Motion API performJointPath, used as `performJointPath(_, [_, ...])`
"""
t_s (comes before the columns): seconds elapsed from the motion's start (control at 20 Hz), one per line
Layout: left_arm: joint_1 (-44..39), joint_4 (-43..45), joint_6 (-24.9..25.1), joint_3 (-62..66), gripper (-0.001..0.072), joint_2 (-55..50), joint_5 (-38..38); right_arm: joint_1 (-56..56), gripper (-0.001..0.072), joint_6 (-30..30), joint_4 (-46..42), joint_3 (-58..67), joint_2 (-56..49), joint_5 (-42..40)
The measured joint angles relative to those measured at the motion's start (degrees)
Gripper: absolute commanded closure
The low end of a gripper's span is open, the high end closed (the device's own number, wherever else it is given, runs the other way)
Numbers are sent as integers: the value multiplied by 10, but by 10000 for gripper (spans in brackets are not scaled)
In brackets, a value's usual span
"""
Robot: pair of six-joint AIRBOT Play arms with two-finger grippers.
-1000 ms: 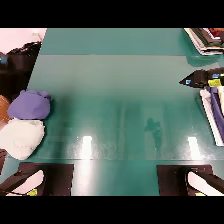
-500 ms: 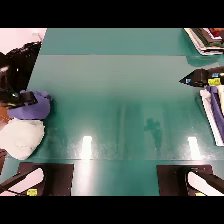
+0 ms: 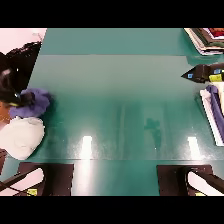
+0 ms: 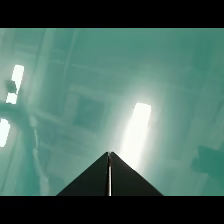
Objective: Fold the shirts.
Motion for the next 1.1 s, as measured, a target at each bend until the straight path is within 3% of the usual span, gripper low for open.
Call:
performJointPath(0.25, [-117, -21, -9, 185, 678, 110, -5, -1, 693, 0, 2, 99, 0, -37])
performJointPath(0.5, [-271, -24, -54, 325, 678, 149, 8, -2, 693, 0, 2, 205, 0, -86])
performJointPath(0.7, [-384, -22, -96, 334, 677, 129, 17, -2, 693, 0, 2, 252, 0, -95])
performJointPath(0.95, [-495, -23, -150, 226, 675, 84, 36, -2, 693, 0, 1, 269, 0, -73])
performJointPath(1.0, [-515, -27, -159, 193, 630, 76, 45, -2, 693, 0, 0, 270, 0, -66])
performJointPath(1.05, [-533, -35, -166, 164, 286, 70, 56, -2, 693, 0, 0, 271, 0, -60])
performJointPath(1.1, [-549, -46, -172, 136, 18, 63, 70, -2, 693, 0, -1, 271, 0, -55])
